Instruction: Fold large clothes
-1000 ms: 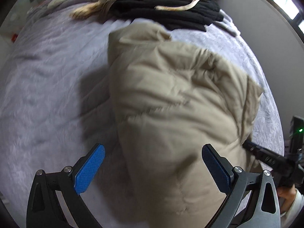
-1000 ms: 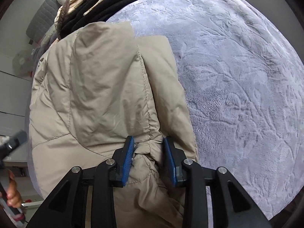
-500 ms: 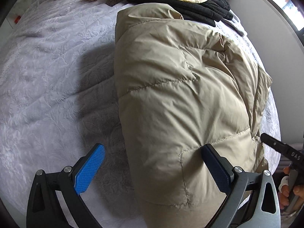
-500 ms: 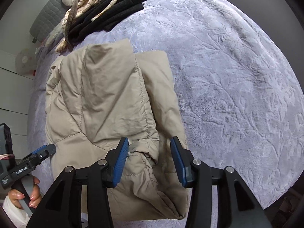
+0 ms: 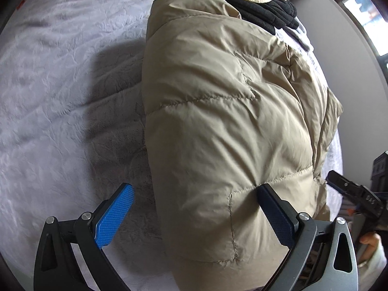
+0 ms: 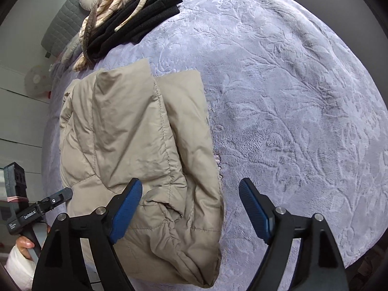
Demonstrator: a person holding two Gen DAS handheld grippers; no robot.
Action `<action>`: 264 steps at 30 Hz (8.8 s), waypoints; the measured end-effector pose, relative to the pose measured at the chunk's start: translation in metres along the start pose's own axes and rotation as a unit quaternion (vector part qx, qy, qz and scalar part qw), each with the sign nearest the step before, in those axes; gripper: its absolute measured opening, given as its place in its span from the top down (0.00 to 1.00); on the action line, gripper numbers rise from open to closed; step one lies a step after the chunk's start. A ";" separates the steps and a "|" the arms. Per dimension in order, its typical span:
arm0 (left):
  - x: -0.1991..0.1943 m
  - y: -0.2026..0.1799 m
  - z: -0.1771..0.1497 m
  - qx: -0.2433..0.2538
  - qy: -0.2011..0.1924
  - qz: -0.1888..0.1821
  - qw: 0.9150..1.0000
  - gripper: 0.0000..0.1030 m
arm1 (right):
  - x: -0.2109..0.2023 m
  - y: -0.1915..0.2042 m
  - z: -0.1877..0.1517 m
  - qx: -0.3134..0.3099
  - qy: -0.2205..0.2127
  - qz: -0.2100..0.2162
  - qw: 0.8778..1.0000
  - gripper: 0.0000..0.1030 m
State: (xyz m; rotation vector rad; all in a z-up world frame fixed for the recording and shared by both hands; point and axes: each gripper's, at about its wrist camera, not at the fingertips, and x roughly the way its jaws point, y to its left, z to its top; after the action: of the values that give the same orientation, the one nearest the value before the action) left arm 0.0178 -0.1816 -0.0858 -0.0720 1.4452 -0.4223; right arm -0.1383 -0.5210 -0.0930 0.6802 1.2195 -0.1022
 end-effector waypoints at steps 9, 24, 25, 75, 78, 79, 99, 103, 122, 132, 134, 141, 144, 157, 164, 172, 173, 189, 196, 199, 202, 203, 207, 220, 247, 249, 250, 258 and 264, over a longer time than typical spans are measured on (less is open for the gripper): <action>-0.002 0.022 0.017 -0.028 0.006 -0.086 0.996 0.01 | 0.012 -0.020 0.009 0.023 0.004 0.050 0.998 0.17; 0.002 0.032 0.032 -0.025 0.005 -0.112 0.993 0.01 | 0.032 -0.019 0.030 -0.014 0.046 0.128 0.991 0.17; 0.003 0.033 0.034 -0.026 0.009 -0.122 0.992 0.01 | 0.038 -0.020 0.031 -0.013 0.057 0.134 0.989 0.17; -0.048 0.156 0.055 -0.023 -0.035 -0.264 0.964 0.20 | 0.131 0.201 0.029 -0.023 0.128 0.289 0.949 0.46; -0.063 0.197 0.063 -0.026 -0.040 -0.253 0.966 0.20 | 0.148 0.234 0.020 -0.026 0.126 0.294 0.947 0.46; -0.068 0.214 0.067 -0.028 -0.044 -0.247 0.968 0.20 | 0.157 0.248 0.019 -0.025 0.128 0.296 0.946 0.46; -0.047 0.376 0.062 -0.133 -0.081 -0.095 0.983 0.03 | 0.208 0.348 0.014 -0.033 0.089 0.116 0.989 0.31; -0.089 0.381 0.073 -0.106 -0.136 -0.067 0.983 0.14 | 0.162 0.354 0.015 -0.062 0.016 0.106 0.992 0.39; -0.060 0.286 0.159 -0.051 -0.152 0.053 0.986 0.14 | 0.221 0.369 0.020 -0.122 0.050 0.013 0.991 0.96; -0.009 0.259 0.171 0.000 -0.116 0.148 0.982 0.09 | 0.195 0.341 0.003 -0.105 0.016 -0.063 0.992 1.00; -0.011 0.262 0.169 -0.002 -0.117 0.142 0.983 0.09 | 0.161 0.351 -0.005 -0.123 -0.026 -0.035 0.991 1.00; -0.010 0.260 0.164 -0.004 -0.127 0.148 0.981 0.09 | 0.168 0.381 -0.062 -0.215 0.016 -0.027 0.976 1.00; -0.010 0.256 0.159 0.004 -0.136 0.148 0.979 0.09 | 0.211 0.352 -0.080 -0.202 0.046 -0.068 0.976 1.00; -0.042 0.246 0.135 0.043 -0.136 0.122 0.982 0.08 | 0.249 0.341 -0.073 -0.190 0.056 -0.087 0.976 1.00; -0.084 0.272 0.051 0.028 -0.129 0.066 0.989 0.08 | 0.244 0.338 -0.079 -0.182 0.053 -0.081 0.979 1.00; -0.063 0.293 -0.029 0.004 -0.087 0.066 0.994 0.05 | 0.240 0.339 -0.085 -0.183 0.052 -0.093 0.977 1.00; -0.060 0.294 -0.032 0.006 -0.087 0.071 0.994 0.05 | 0.239 0.341 -0.086 -0.186 0.052 -0.097 0.976 1.00; -0.055 0.296 -0.039 -0.027 -0.069 0.086 0.994 0.00 | 0.180 0.352 -0.099 -0.163 0.055 -0.112 0.979 0.94; -0.069 0.289 -0.042 -0.021 -0.065 0.074 0.995 0.00 | 0.155 0.354 -0.102 -0.146 0.051 -0.118 0.981 0.91; -0.082 0.288 -0.044 -0.013 -0.067 0.056 0.996 0.00 | 0.144 0.360 -0.107 -0.145 0.049 -0.118 0.981 0.90; -0.099 0.286 -0.046 -0.002 -0.077 0.056 0.995 0.00 | 0.128 0.372 -0.112 -0.149 0.041 -0.114 0.981 0.83; -0.103 0.287 -0.046 -0.001 -0.080 0.057 0.995 0.00 | 0.122 0.376 -0.112 -0.150 0.036 -0.111 0.982 0.72; -0.127 0.284 -0.049 0.003 -0.097 0.069 0.993 0.00 | 0.102 0.391 -0.113 -0.162 0.012 -0.106 0.981 0.48; -0.205 0.271 -0.046 -0.030 -0.189 0.082 0.978 0.00 | 0.041 0.436 -0.100 -0.193 -0.086 -0.101 0.972 0.16; -0.261 0.223 -0.065 -0.023 -0.227 0.176 0.958 0.00 | 0.004 0.444 -0.092 -0.205 -0.151 -0.144 0.956 0.00; -0.261 0.222 -0.066 -0.024 -0.226 0.176 0.958 0.00 | 0.004 0.444 -0.092 -0.205 -0.152 -0.144 0.956 0.00; -0.261 0.221 -0.066 -0.024 -0.226 0.176 0.958 0.00 | 0.004 0.444 -0.092 -0.205 -0.151 -0.144 0.956 0.00; -0.261 0.222 -0.065 -0.022 -0.220 0.177 0.959 0.00 | 0.002 0.443 -0.093 -0.203 -0.150 -0.142 0.957 0.00; -0.261 0.222 -0.066 -0.024 -0.220 0.178 0.959 0.00 | 0.003 0.443 -0.092 -0.204 -0.149 -0.142 0.957 0.00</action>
State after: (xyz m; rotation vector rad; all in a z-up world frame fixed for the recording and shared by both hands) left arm -0.0108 0.1212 0.0854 0.0540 0.9998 -0.0660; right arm -0.0259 -0.1166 0.0771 0.1189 0.9968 -0.1793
